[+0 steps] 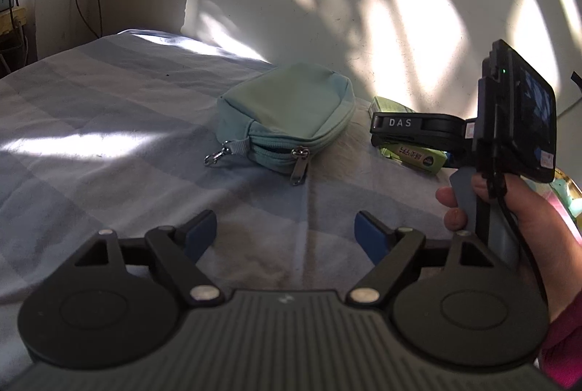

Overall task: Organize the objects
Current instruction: 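Grasp the green box with the right tool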

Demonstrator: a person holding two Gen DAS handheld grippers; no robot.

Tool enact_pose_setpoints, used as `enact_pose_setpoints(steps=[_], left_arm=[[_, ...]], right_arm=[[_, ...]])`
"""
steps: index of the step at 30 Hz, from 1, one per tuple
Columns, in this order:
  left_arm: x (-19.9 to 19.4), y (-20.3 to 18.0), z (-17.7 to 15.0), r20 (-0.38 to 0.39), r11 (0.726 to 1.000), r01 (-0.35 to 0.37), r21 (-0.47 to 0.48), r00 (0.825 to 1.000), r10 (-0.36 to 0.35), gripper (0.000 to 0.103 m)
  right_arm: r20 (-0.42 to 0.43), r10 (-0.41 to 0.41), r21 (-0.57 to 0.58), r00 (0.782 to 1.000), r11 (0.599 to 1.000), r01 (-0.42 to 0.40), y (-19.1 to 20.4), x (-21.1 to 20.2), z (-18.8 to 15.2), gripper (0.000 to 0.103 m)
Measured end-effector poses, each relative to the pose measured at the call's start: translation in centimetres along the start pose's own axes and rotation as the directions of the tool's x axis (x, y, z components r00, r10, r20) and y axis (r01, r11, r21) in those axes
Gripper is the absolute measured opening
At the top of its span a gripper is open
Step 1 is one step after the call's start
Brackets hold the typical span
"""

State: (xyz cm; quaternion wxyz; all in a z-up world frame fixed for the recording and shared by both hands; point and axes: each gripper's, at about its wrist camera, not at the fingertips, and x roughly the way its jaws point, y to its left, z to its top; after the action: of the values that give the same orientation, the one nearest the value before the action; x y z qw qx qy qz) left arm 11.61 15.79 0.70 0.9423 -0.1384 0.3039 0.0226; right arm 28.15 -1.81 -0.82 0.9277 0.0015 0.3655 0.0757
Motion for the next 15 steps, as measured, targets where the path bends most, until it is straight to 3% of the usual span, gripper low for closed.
enact_pose_setpoints(steps=[1,5,8,11,13,15], left_arm=[[0.0,0.0,0.0,0.000,1.000,-0.001,0.002,1.000,0.001,0.085],[0.0,0.1,0.1,0.001,1.000,0.001,0.002,1.000,-0.001,0.085],[0.0,0.2,0.0,0.001,1.000,0.021,0.001,1.000,-0.021,0.087],[-0.2,0.1,0.0,0.002,0.998,0.069,0.009,0.998,-0.069,0.088],[-0.5,-0.2,-0.1,-0.003,0.985,0.171,0.019,0.985,-0.171,0.088],[-0.9,-1.3,-0.5,-0.027,0.957,0.284,0.058,0.959,-0.283,0.088]], right_arm=[[-0.003,0.002,0.002,1.000,1.000,-0.002,-0.2,0.1,0.0,0.084],[0.004,0.005,-0.058,1.000,0.998,-0.005,-0.5,-2.0,-1.7,0.084],[-0.013,0.106,-0.128,0.994,0.986,-0.107,-1.2,-6.0,-4.8,0.084],[-0.043,0.223,-0.235,0.974,0.945,-0.227,-2.6,-11.1,-9.1,0.085],[-0.067,0.282,-0.282,0.957,0.915,-0.290,-4.4,-14.6,-11.8,0.085],[-0.093,0.323,-0.307,0.942,0.891,-0.335,-7.0,-18.0,-14.2,0.085]])
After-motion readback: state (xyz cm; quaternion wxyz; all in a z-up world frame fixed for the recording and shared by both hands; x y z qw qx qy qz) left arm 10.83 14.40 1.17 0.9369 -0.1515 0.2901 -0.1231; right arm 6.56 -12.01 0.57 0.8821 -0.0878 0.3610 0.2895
